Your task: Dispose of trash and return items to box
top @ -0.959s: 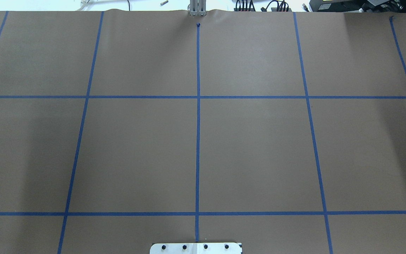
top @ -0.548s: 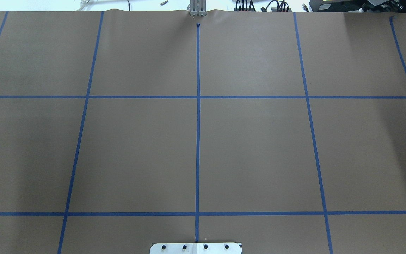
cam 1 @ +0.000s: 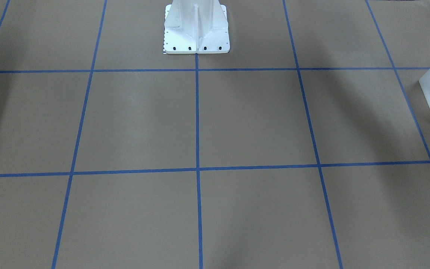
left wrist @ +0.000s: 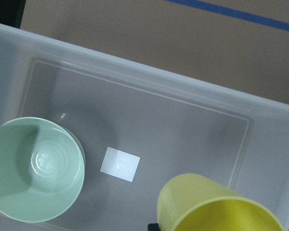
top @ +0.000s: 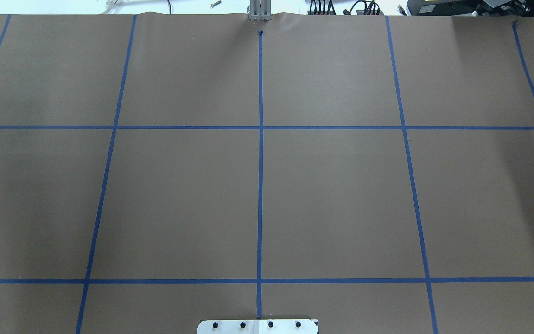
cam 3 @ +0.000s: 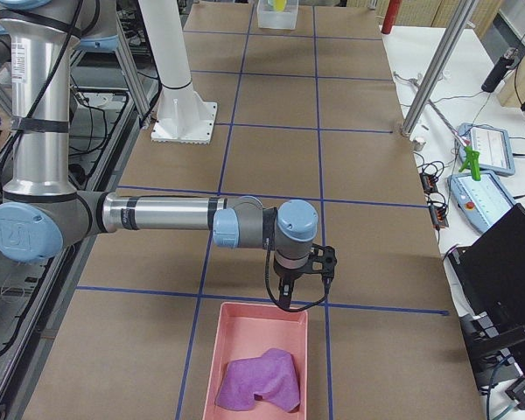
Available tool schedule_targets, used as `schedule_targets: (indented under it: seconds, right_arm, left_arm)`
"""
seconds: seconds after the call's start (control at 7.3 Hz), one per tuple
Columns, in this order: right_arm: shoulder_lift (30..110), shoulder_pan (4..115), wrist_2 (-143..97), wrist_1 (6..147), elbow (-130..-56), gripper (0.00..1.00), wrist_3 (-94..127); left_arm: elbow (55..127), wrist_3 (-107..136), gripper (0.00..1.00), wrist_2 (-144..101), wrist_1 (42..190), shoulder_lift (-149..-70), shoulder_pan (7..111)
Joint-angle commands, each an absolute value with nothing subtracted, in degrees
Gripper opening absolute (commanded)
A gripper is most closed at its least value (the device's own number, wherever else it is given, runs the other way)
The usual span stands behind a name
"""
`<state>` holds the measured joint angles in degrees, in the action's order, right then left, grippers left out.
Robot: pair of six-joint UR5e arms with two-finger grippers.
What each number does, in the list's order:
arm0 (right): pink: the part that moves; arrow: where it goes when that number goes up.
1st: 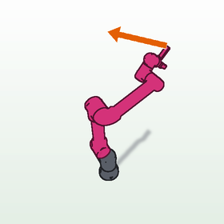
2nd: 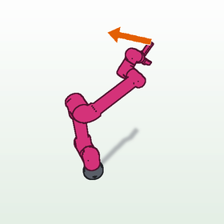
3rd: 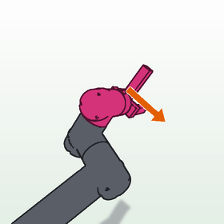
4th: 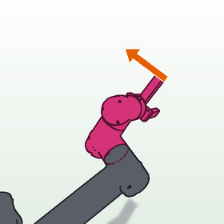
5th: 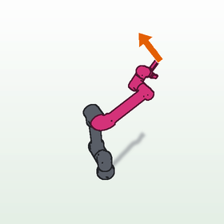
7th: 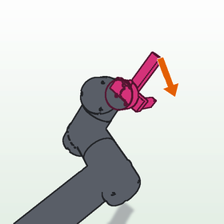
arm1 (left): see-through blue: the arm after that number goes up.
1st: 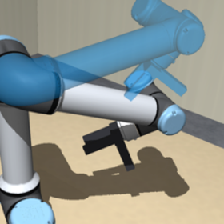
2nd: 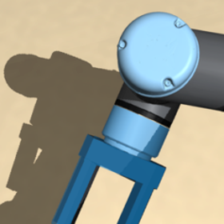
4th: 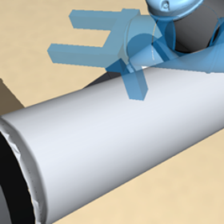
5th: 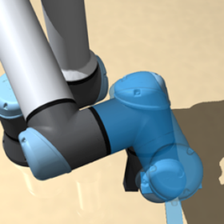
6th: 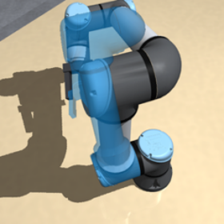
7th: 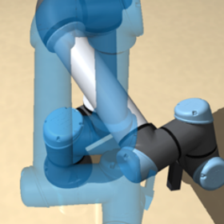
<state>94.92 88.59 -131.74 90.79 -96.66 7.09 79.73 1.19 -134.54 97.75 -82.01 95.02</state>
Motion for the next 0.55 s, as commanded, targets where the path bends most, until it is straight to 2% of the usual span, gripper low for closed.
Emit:
schedule_targets:
  seconds: [0.0,0.27,0.41]
  right_arm:
    - [94.9,88.3,-131.7,90.8,-96.7,1.0,7.2]
    - [94.9,88.2,-131.7,90.8,-96.7,1.0,7.3]
    - [94.9,88.2,-131.7,90.8,-96.8,1.0,7.4]
  left_arm:
    - [78.8,1.6,0.0,-134.5,98.2,-81.9,91.8]
    - [77.2,1.3,0.03,-134.0,98.3,-81.9,91.5]
    - [76.5,1.1,0.59,-133.9,99.0,-82.0,91.5]
